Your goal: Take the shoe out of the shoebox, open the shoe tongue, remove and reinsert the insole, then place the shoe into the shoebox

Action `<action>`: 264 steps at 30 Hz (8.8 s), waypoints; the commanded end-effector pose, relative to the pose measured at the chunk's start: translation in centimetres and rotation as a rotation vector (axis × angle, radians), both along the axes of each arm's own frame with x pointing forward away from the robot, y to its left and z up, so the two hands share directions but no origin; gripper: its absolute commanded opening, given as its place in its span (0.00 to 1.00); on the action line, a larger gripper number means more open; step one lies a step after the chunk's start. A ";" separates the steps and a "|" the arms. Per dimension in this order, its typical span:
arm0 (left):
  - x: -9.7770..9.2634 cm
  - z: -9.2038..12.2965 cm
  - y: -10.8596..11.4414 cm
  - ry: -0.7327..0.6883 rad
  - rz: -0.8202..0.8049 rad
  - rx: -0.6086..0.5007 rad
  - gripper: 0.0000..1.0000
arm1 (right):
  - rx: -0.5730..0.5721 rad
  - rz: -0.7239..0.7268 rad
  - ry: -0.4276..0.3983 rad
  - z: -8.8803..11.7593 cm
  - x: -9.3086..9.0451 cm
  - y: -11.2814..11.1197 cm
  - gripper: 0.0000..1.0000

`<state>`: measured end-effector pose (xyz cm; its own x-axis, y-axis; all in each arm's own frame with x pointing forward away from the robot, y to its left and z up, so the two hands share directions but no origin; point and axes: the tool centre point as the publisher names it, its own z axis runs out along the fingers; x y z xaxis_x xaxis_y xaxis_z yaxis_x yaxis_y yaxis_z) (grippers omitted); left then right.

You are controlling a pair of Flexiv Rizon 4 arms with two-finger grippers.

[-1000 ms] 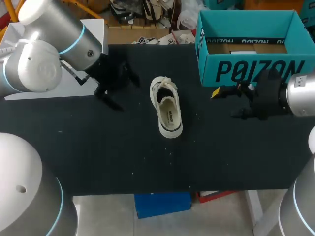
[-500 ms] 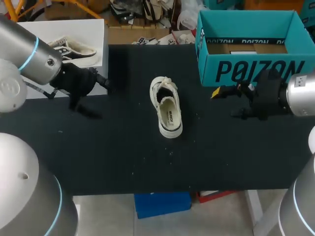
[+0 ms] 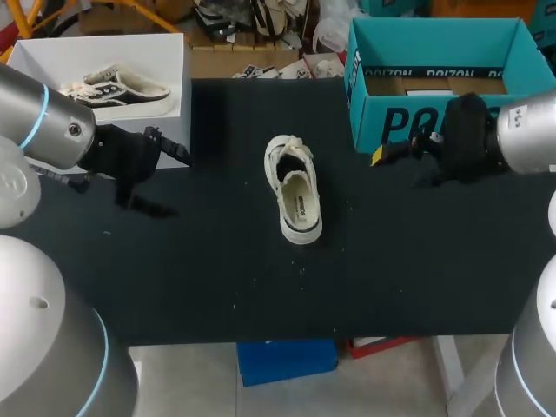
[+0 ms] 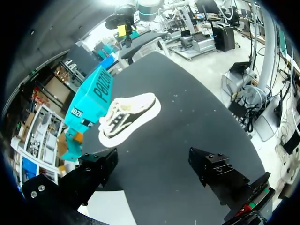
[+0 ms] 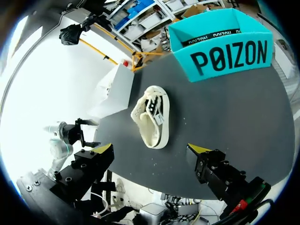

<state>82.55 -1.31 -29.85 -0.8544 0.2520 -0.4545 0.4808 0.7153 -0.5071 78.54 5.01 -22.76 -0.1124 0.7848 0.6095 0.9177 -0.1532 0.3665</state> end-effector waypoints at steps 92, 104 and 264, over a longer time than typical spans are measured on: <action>-0.3 -0.2 0.1 -0.018 0.010 -0.010 1.00 | -0.879 0.171 0.176 -12.3 12.8 8.5 0.85; -0.3 -0.2 0.1 -0.018 0.010 -0.010 1.00 | -0.853 0.189 0.197 -14.8 13.3 8.8 0.81; -0.3 -0.2 0.1 -0.018 0.010 -0.010 1.00 | -0.895 1.249 0.018 2.7 32.8 -16.6 0.00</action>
